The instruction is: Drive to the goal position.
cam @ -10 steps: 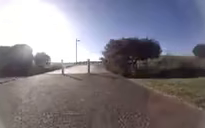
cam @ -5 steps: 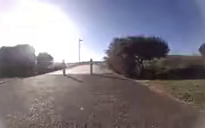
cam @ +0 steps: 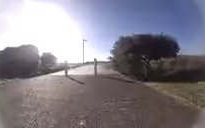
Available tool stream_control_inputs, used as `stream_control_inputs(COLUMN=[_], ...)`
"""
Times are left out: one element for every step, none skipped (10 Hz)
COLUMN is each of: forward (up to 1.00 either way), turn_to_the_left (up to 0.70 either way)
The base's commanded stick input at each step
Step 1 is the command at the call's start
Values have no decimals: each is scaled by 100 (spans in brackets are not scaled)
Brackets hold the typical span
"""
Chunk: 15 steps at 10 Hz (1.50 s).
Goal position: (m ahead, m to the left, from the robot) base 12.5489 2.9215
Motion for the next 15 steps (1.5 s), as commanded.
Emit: stream_control_inputs(forward=[70, 70, 70, 70, 70, 70, 70, 70, 70, 70, 70, 70, 70, 70, 70], turn_to_the_left=[0, 0, 0, 0, 0, 0, 0, 0, 0, 0, 0, 0, 0, 0, 0])
